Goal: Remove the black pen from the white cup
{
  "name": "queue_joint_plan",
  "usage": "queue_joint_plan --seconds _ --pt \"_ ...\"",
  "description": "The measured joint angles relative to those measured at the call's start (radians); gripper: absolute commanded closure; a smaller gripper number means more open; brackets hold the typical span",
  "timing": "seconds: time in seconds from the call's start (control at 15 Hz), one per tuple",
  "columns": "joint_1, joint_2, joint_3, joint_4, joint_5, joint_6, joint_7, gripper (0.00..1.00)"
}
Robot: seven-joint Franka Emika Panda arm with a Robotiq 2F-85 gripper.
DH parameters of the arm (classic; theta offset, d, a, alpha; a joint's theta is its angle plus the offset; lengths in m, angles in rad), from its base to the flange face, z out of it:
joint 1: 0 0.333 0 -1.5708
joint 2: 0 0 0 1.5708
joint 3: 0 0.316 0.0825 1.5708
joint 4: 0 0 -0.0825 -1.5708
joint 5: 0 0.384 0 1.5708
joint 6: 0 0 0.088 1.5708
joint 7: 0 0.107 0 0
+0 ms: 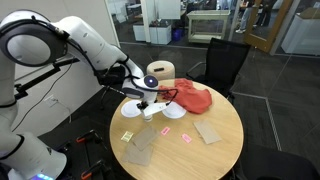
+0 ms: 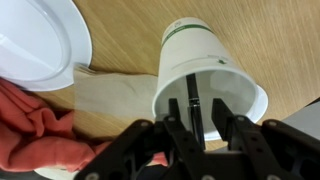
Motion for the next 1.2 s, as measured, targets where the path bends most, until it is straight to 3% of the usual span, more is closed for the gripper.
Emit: queue_joint_plan --seconds 0.53,0.6,0.67,0.8,1.2 --pt "-0.023 0.025 0.024 0.015 -0.001 0.000 -0.003 0.60" --pt "-0.025 0.028 0.027 0.018 -0.001 0.000 -0.003 0.69" --pt "-0.027 0.032 0.030 0.021 -0.001 0.000 -0.004 0.86" --pt "-0.029 0.039 0.035 0.026 -0.001 0.000 -0.011 1.00" --pt "-0.041 0.047 0.048 0.033 -0.001 0.000 -0.020 0.96"
